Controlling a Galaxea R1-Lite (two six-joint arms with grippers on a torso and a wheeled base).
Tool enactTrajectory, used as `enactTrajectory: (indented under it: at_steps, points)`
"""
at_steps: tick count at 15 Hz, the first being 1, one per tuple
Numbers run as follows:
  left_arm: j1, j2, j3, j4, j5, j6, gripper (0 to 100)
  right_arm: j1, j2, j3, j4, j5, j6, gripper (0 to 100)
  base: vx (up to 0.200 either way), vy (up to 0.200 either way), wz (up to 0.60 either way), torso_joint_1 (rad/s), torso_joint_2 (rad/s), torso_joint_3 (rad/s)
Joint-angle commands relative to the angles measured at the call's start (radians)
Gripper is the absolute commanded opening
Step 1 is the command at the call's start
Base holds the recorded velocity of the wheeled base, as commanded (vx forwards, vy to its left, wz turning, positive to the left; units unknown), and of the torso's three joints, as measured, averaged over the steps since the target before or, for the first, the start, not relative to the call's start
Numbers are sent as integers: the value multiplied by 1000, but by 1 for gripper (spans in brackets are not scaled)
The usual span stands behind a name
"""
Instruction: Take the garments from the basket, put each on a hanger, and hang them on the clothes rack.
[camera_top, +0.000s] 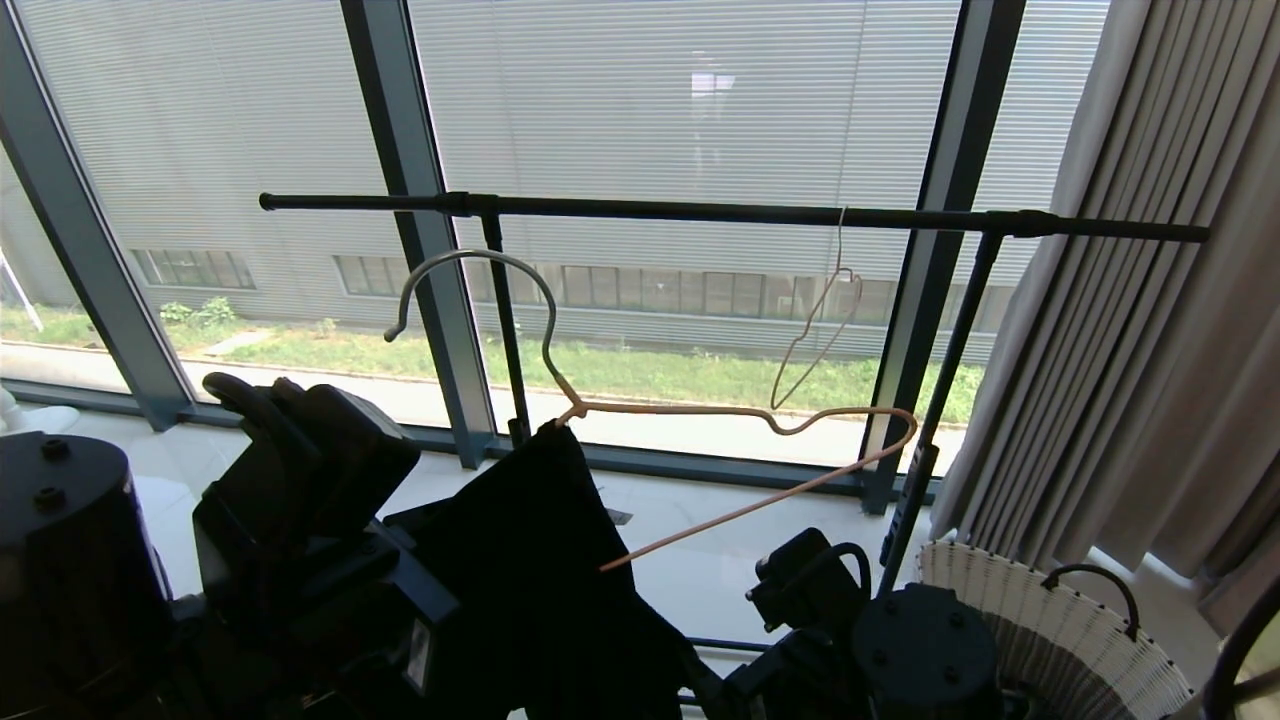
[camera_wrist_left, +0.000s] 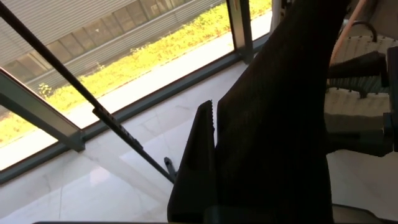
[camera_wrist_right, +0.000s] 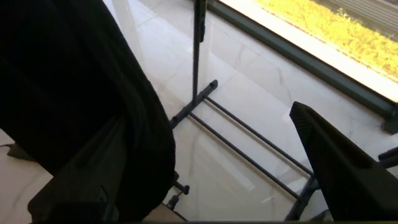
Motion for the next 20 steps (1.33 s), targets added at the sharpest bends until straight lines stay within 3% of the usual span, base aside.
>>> enactTrajectory:
  at_steps: [1, 3, 7, 8, 9, 14, 20]
  points:
    - [3, 0, -1, -1, 2, 0, 0, -27, 9, 15, -1, -14, -2, 100, 0, 0, 0, 0, 0, 0]
    - [6, 2, -1, -1, 11, 1, 0, -132, -2, 59, -1, -57, -40, 100, 0, 0, 0, 0, 0, 0]
    - [49, 5, 29, 1, 43, 24, 0, -336, -52, 81, -1, -63, -126, 100, 0, 0, 0, 0, 0, 0]
    - [49, 5, 29, 1, 43, 26, 0, -339, -52, 81, -1, -63, -128, 100, 0, 0, 0, 0, 0, 0]
    - [50, 2, 58, 1, 43, 67, 0, -414, -75, 76, -3, -63, -154, 100, 0, 0, 0, 0, 0, 0]
    - [49, 65, 124, 6, 42, 109, 0, -495, -141, 75, -3, -63, -162, 100, 0, 0, 0, 0, 0, 0]
    - [46, 175, 121, 4, 42, 107, 0, -506, -241, 56, 0, -40, -162, 100, 0, 0, 0, 0, 0, 0]
